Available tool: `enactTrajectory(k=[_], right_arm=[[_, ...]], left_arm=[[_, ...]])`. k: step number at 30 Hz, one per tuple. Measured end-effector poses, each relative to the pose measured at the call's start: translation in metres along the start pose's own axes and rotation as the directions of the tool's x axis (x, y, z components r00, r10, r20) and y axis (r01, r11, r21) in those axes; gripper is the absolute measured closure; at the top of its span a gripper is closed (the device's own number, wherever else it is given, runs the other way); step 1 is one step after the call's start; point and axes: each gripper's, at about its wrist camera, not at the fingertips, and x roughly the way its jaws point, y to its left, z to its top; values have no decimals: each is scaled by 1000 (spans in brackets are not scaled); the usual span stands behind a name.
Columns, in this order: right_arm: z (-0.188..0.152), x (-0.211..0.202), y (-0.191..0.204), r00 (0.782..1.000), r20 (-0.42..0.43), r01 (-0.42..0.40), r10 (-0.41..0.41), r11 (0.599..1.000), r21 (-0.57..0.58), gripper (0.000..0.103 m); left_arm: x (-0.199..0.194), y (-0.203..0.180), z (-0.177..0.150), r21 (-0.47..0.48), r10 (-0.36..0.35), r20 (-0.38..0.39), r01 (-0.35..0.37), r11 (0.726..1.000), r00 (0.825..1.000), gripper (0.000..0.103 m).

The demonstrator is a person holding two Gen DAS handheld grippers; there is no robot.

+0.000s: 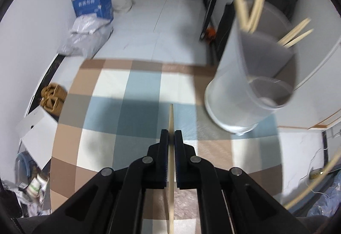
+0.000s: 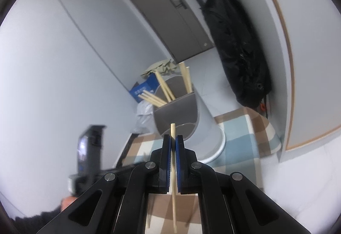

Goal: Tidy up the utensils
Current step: 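Lift both chopsticks and carry them over the white holder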

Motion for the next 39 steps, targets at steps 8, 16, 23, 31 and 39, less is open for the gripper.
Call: enactTrajectory(k=[8,16,23,31,39], right_arm=[[-13,8,28,1000,-1,15,-15,990,-138,100],[-26,13,53,999,32,30,-23,967,-253,100],[-33,17,65,998,52,57,-44,957,-286,100],[-36,18,77,995,84,73,-51,951,-299,100],[-17,14,90,993,115,67,-33,949,-307,100]], left_arm=[[-23,-3,-2,44,-62,124,57,997,990,102],[-42,12,-7,74,-113,192,101,992,975,102],[-45,22,-6,70,-153,223,140,988,963,102],[-53,25,-5,92,-164,227,146,985,960,102],[-74,17,7,138,-209,221,182,974,953,102]])
